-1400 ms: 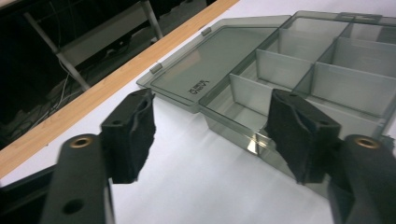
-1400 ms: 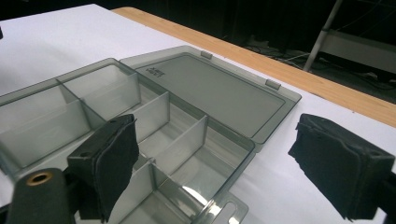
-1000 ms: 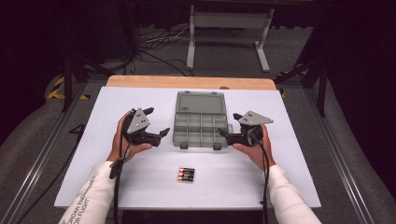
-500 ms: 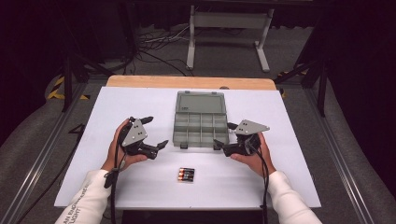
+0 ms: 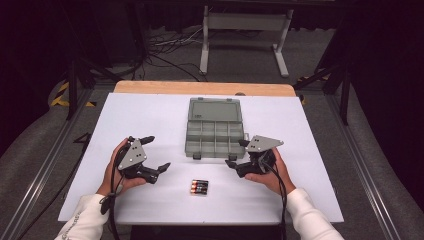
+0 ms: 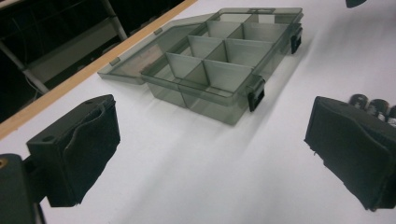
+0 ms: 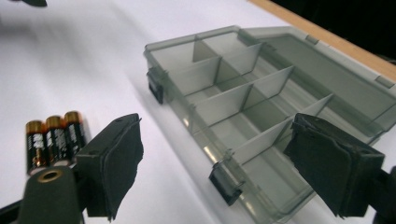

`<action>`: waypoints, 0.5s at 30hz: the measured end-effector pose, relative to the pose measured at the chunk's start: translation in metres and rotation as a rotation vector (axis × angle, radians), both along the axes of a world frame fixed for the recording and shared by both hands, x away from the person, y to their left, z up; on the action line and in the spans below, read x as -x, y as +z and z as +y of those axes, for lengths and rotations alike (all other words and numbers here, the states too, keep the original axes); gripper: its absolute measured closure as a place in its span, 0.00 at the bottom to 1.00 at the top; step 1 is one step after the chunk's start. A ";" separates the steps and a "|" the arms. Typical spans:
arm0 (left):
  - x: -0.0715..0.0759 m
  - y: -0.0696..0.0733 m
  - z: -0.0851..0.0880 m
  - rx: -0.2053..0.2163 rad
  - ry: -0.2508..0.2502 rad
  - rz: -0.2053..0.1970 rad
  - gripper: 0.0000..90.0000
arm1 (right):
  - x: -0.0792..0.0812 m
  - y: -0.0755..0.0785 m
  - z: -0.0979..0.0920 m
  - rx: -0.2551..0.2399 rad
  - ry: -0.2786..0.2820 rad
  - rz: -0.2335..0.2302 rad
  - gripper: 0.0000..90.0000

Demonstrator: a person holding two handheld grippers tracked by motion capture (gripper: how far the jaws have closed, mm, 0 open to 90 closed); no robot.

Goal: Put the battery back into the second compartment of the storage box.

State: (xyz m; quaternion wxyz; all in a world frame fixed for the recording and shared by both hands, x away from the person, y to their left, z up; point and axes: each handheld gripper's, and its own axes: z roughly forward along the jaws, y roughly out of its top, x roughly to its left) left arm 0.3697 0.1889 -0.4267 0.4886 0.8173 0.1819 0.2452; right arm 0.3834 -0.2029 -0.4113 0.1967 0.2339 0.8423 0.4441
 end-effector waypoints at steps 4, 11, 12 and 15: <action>0.006 -0.005 0.005 -0.008 -0.004 0.013 0.04 | 0.004 0.001 0.006 0.020 0.033 0.014 0.20; 0.019 -0.013 0.012 -0.015 -0.014 0.045 0.04 | 0.010 -0.001 0.020 0.071 0.083 0.046 0.21; 0.021 -0.015 0.013 -0.025 -0.016 0.049 0.04 | 0.010 -0.001 0.021 0.081 0.094 0.046 0.22; 0.028 -0.019 0.017 -0.029 -0.017 0.062 0.04 | 0.010 -0.002 0.029 0.094 0.121 0.064 0.24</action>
